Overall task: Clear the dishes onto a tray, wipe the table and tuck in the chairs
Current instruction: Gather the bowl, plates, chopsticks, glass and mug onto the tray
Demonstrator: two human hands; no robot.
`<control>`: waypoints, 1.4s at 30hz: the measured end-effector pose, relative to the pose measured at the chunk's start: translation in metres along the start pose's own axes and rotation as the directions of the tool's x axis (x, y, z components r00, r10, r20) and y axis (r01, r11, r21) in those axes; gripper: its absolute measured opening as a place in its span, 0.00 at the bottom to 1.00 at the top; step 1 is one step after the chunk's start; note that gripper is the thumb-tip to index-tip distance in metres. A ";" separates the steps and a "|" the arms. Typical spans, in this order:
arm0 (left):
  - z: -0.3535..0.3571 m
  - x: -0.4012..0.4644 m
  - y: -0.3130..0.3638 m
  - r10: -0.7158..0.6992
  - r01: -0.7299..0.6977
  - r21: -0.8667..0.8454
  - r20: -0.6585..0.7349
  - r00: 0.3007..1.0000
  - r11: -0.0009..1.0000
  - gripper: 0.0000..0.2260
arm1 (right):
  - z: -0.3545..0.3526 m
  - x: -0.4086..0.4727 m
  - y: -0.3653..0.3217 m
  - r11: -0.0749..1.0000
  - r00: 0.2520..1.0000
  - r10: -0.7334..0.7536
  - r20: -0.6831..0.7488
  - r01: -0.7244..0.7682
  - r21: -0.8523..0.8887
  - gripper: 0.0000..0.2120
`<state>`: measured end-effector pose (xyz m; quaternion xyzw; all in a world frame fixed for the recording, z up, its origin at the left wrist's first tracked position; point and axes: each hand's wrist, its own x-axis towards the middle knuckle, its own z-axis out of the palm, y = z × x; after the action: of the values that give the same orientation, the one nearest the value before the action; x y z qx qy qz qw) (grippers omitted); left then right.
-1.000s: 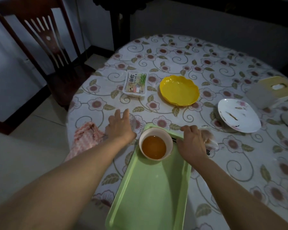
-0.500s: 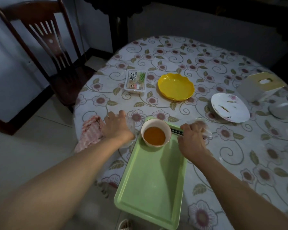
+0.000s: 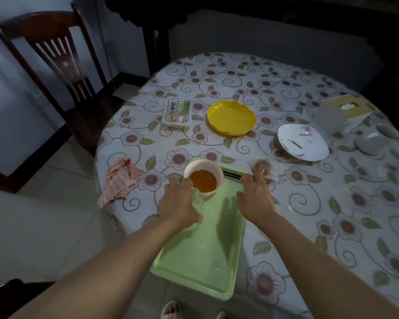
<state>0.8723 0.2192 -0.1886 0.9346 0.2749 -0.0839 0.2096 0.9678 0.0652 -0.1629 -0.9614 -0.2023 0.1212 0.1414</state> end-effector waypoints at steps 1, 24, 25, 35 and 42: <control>0.003 0.000 0.002 0.007 -0.007 0.012 -0.005 1.000 1.000 0.39 | 0.001 0.000 0.003 1.000 1.000 0.011 -0.004 -0.011 0.006 0.17; -0.010 0.025 0.054 0.203 -0.199 0.148 -0.013 0.979 0.969 0.34 | -0.008 -0.002 0.041 0.980 0.980 0.192 -0.042 -0.190 0.054 0.23; -0.011 0.027 0.059 0.215 -0.213 0.150 -0.001 0.977 0.965 0.32 | -0.011 -0.001 0.045 0.979 0.979 0.198 -0.049 -0.196 0.052 0.23; 0.007 0.065 0.122 0.294 -0.298 0.074 0.051 0.954 0.952 0.30 | -0.020 0.050 0.094 0.977 0.975 0.211 -0.073 -0.207 0.058 0.18; 0.020 0.111 0.150 0.151 -0.156 0.103 0.056 0.987 0.982 0.25 | -0.005 0.123 0.112 0.992 0.997 0.076 0.025 -0.078 0.102 0.17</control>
<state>1.0467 0.1493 -0.1846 0.9606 0.1921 -0.1044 0.1716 1.1180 0.0175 -0.2163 -0.9586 -0.1602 0.1469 0.1837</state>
